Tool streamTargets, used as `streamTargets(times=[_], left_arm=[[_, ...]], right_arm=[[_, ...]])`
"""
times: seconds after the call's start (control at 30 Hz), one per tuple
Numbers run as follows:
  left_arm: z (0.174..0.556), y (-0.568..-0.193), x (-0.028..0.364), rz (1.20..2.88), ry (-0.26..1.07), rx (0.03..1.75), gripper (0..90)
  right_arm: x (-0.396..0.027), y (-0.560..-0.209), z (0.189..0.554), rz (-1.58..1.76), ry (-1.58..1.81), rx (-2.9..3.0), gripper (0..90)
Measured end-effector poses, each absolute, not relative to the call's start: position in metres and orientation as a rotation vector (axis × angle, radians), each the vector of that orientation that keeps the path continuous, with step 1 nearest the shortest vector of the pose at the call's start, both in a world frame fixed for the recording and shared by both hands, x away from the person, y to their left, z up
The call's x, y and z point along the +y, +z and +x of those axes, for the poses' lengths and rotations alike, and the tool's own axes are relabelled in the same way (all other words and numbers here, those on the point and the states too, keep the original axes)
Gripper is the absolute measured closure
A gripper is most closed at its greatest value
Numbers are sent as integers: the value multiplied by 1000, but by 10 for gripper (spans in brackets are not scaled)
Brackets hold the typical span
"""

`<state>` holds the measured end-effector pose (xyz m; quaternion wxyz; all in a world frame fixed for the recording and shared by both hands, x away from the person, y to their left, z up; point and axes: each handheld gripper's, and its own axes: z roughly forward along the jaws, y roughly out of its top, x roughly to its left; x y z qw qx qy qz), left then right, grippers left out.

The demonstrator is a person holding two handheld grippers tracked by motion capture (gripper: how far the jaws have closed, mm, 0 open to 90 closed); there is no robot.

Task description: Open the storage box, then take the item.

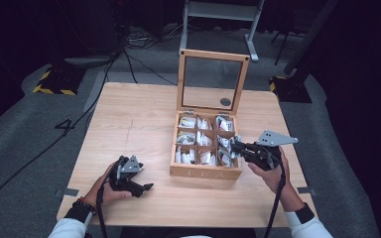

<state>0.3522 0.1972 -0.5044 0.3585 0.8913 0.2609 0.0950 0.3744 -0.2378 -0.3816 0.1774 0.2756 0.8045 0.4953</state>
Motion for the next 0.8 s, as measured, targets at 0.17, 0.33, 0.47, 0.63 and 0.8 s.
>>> streamTargets(times=[0.17, 0.33, 0.47, 0.63, 0.8], left_arm=[[352, -504, 197, 2297, 248, 682, 155], [352, -504, 197, 2297, 247, 682, 155], [352, -504, 197, 2297, 247, 682, 155], [352, -504, 197, 2298, 249, 680, 154], [351, -505, 197, 2294, 257, 691, 154]], right_arm=[[-234, -378, 369, 747, 1424, 2285, 837], [-231, -376, 364, 720, 1433, 2294, 837], [-229, -375, 358, 697, 1447, 2303, 837], [-225, -374, 351, 652, 1459, 2328, 837], [-218, -379, 344, 614, 1459, 2373, 837]])
